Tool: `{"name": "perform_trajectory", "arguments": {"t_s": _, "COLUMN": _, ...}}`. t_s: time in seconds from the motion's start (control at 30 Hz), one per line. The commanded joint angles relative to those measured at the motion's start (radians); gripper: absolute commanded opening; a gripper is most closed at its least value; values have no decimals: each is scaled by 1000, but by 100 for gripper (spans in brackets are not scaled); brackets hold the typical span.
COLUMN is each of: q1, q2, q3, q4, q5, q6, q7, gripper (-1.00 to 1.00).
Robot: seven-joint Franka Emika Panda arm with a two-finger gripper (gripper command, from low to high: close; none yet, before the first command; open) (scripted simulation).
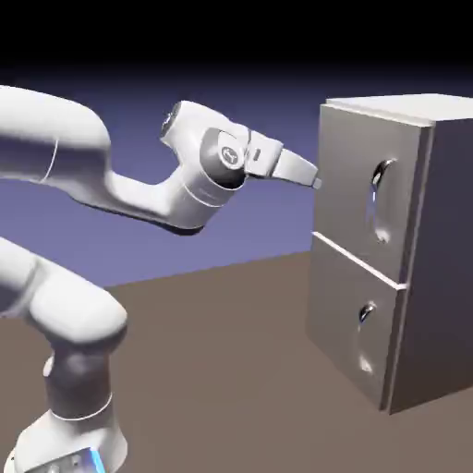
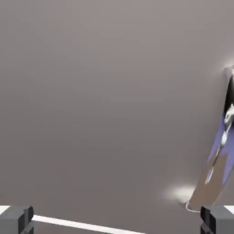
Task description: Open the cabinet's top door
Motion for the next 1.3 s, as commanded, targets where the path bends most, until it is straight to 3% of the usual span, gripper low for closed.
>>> {"name": "perform_trajectory", "arguments": {"t_s": 0.0, "q1": 16, "q2": -8, "q3": -18, "q4": 5, "q5": -44, "q6": -5, "q7": 30, "gripper": 100}}
{"name": "perform_trajectory", "arguments": {"t_s": 1.1, "q1": 539, "q2": -286, "q3": -604, "q4": 171, "q5": -1479, "q6": -153, "q7": 1002, "gripper": 100}}
{"name": "perform_trajectory", "arguments": {"t_s": 1.27, "q1": 709, "q2": -250, "q3": -696, "q4": 300, "q5": -1523, "q6": -179, "q7": 1025, "gripper": 100}}
